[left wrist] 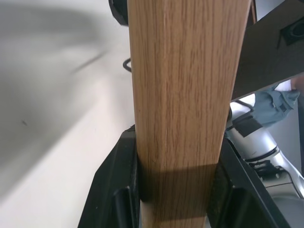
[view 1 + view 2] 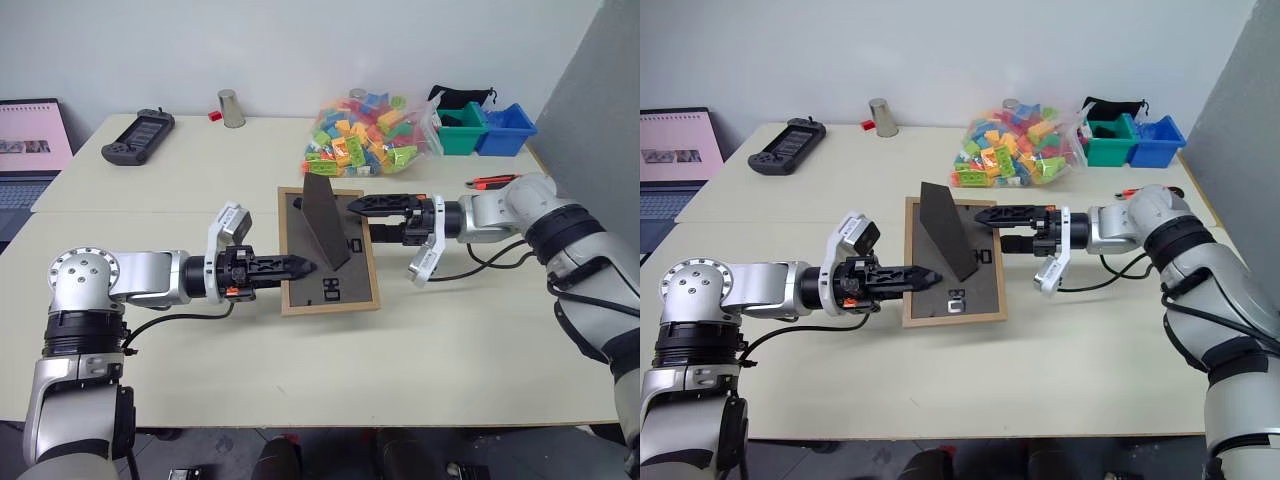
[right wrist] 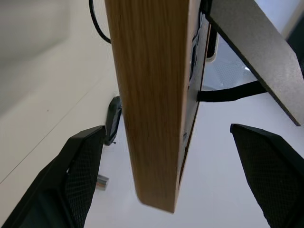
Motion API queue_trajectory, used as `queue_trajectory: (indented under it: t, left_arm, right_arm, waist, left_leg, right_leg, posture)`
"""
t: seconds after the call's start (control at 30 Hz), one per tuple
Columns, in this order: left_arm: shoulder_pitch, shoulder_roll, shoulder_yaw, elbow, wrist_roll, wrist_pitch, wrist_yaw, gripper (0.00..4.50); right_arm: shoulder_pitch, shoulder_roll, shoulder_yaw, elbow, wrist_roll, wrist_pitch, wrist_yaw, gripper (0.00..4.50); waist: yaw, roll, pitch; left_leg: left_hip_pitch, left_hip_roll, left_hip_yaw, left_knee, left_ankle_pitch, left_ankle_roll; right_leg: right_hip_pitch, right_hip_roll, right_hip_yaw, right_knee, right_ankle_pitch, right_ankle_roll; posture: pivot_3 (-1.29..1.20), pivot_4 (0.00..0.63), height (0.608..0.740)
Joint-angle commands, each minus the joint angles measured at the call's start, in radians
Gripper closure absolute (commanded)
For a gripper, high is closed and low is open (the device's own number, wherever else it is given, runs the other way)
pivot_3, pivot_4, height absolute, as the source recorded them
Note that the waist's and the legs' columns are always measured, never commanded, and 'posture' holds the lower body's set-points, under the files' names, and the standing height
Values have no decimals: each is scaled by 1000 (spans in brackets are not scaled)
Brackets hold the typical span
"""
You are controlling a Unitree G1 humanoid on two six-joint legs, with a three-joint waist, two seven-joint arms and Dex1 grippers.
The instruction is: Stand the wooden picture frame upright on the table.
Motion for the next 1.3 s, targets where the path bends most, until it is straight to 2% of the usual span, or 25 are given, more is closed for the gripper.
queue_trajectory:
  t: [0.03,0.33,0.47,0.7,0.8,0.9,1.1,1.17,1.3]
  left_arm:
    - [-22,25,-6,-21,-75,-43,7,3208]
    - [-10,42,-46,-43,-107,-81,15,3208]
    - [-11,44,-56,-51,-116,-92,18,3208]
    - [-8,46,-57,-77,-104,-113,13,3208]
    - [-1,45,-50,-98,-82,-123,1,3208]
    - [13,46,-38,-135,-50,-139,-21,3208]
    - [32,36,-20,-185,34,-178,-53,3208]
    - [35,32,-19,-181,61,-185,-54,2512]
    - [46,34,-9,-203,90,-180,-95,1588]
  right_arm:
    - [-59,5,49,0,-16,22,-86,69]
    - [-78,29,153,-9,-43,46,-167,69]
    - [-96,59,152,33,-17,38,-148,680]
    - [-106,64,163,42,-6,32,-165,2499]
    - [-106,62,166,41,6,28,-169,3007]
    - [-105,56,168,33,19,22,-174,3189]
    - [-100,49,160,15,36,7,-179,3191]
    - [-99,48,157,11,41,7,-179,3191]
    - [-95,47,151,16,53,2,-165,3197]
  waist:
    - [0,0,0]
    - [-1,0,0]
    - [-2,0,0]
    - [-1,0,0]
    - [-1,-1,0]
    - [-2,0,0]
    - [-2,0,0]
    - [-2,-1,0]
    - [-2,-1,0]
  left_leg:
    - [0,0,0,0,0,0]
    - [0,-1,-2,0,0,1]
    - [0,-1,-2,0,0,1]
    - [0,-2,-3,0,0,1]
    - [0,-2,-3,0,-1,1]
    - [0,-2,-3,0,-1,2]
    - [0,-2,-4,0,-1,3]
    - [0,-2,-4,0,-1,3]
    - [0,-2,-4,0,-1,3]
  right_leg:
    - [0,0,0,0,0,0]
    - [0,0,0,0,0,0]
    - [0,0,0,0,0,0]
    - [1,-1,-1,1,0,0]
    - [1,-1,-1,1,0,0]
    - [1,-1,-1,1,0,0]
    - [1,-1,-1,1,0,0]
    - [1,-1,-1,1,0,0]
    - [2,-1,-2,1,0,0]
  posture:
    - [0,150,740]
    - [0,150,740]
    - [0,150,740]
    - [0,150,740]
    - [0,150,740]
    - [0,150,740]
    - [0,150,740]
    - [0,150,740]
    - [0,150,740]
